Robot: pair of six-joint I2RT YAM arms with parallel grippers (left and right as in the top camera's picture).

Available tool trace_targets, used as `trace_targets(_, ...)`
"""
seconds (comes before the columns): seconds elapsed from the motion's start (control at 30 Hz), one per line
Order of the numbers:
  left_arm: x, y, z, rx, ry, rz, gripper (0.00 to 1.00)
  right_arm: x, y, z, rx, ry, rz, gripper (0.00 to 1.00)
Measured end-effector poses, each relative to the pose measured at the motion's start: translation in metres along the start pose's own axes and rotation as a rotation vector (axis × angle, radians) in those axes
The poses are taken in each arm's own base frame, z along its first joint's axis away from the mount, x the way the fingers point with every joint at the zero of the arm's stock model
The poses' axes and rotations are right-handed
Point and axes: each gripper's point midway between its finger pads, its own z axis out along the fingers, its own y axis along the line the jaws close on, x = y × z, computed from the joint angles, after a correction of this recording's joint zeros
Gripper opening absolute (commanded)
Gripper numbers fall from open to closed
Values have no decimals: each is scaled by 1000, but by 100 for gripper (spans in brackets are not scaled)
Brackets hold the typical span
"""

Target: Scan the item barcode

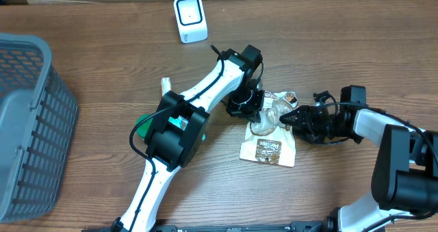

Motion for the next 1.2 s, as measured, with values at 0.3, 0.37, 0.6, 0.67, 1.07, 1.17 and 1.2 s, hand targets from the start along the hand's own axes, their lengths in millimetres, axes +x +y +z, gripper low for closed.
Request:
trace_targets(0.3, 0, 0, 0, 0, -1, 0, 4, 6, 7, 13, -84, -25, -47, 60)
trace_targets(0.37, 0, 0, 0, 1, -1, 1, 4, 10, 12, 19, -87, -10, -69, 59)
trace_targets(0.6, -1, -1, 0, 3, -5, 4, 4, 19, 18, 36, -51, 23, -99, 40)
trace_targets(0.67, -1, -1, 0, 3, -5, 3, 4, 19, 16, 37, -36, 21, -91, 32)
trace_targets(1.07, -2, -1, 0, 4, -8, 6, 4, 18, 6, 40, 8, 10, -67, 4)
trace_targets(1.17, -2, -1, 0, 4, -8, 5, 4, 18, 6, 40, 5, 10, -68, 4)
trace_targets(1.2, -3, -1, -1, 4, -9, 4, 4, 18, 5, 39, 3, 8, -69, 4)
